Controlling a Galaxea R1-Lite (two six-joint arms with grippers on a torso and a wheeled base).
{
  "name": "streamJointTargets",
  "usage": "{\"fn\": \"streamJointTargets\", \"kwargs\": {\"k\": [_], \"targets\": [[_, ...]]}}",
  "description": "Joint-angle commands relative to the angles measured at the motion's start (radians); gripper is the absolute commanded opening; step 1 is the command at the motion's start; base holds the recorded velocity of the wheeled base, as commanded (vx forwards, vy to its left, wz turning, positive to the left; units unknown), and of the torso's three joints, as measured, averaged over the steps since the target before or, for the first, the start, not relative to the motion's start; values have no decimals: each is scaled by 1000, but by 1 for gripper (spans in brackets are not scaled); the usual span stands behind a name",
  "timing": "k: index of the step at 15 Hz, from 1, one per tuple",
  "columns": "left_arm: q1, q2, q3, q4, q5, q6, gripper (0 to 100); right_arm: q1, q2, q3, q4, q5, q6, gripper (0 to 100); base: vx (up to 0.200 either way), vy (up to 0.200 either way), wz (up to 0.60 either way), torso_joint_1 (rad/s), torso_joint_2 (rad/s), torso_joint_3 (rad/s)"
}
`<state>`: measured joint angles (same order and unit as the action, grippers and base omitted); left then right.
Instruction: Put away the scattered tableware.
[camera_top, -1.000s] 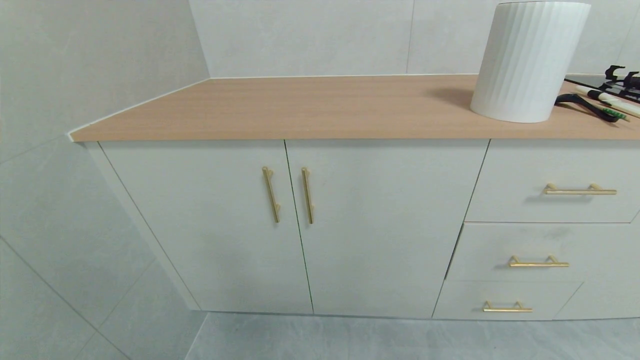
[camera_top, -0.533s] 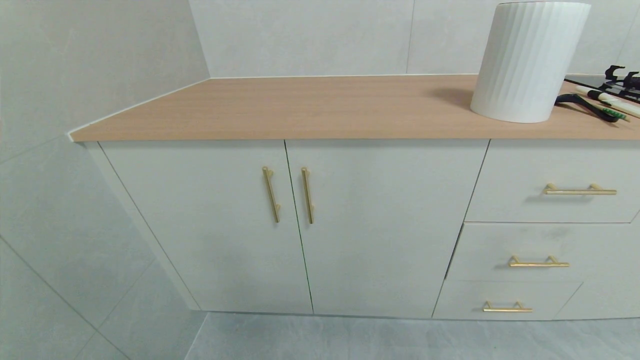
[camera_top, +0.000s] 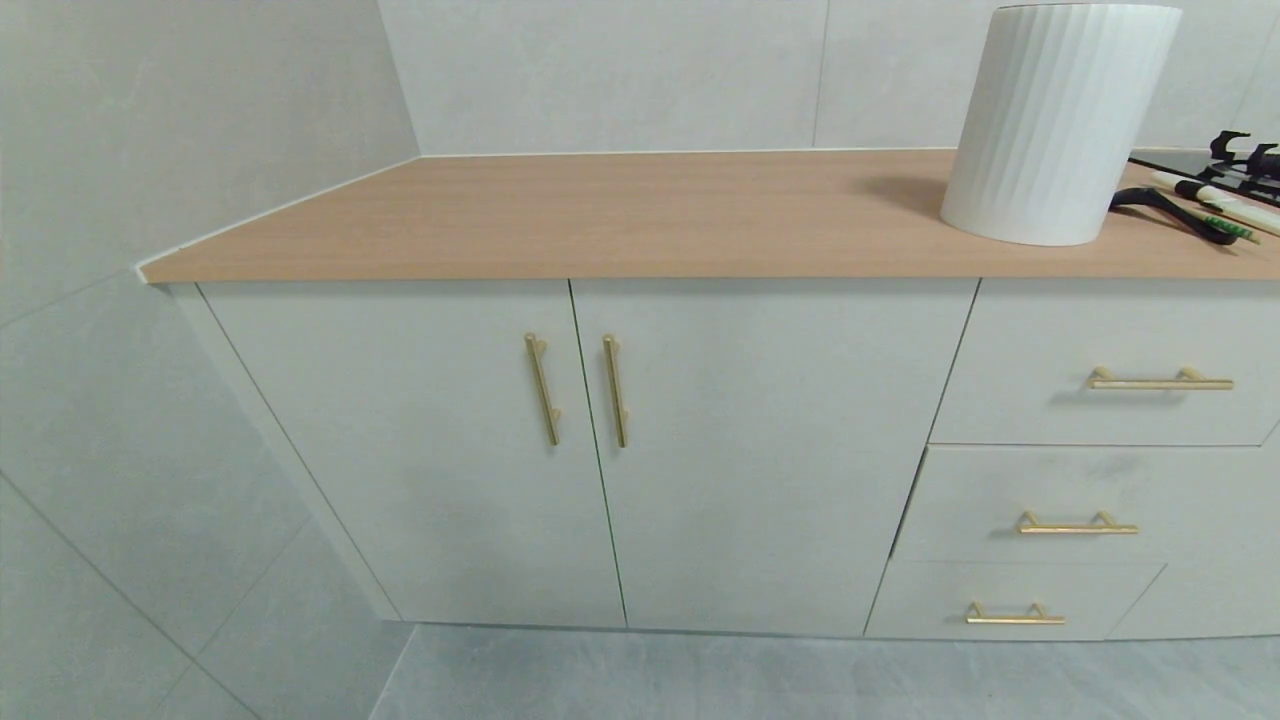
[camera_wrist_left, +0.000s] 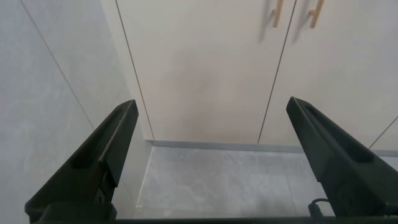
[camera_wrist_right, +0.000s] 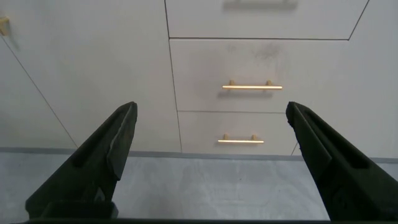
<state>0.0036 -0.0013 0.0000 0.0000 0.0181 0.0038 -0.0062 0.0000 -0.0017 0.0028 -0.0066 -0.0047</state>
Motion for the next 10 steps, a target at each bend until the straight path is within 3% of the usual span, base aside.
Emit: {"fn": "streamJointTargets", "kwargs": {"k": [1,4,10], "targets": [[-1,1,0,0,0,1,100,0,2,0,0,0,0,100,0,0,0,0,0,0],[-1,1,0,0,0,-1,100,0,2,0,0,0,0,100,0,0,0,0,0,0],[1,1,0,0,0,-1,100,0,2,0,0,0,0,100,0,-200,0,2,1,3]]}}
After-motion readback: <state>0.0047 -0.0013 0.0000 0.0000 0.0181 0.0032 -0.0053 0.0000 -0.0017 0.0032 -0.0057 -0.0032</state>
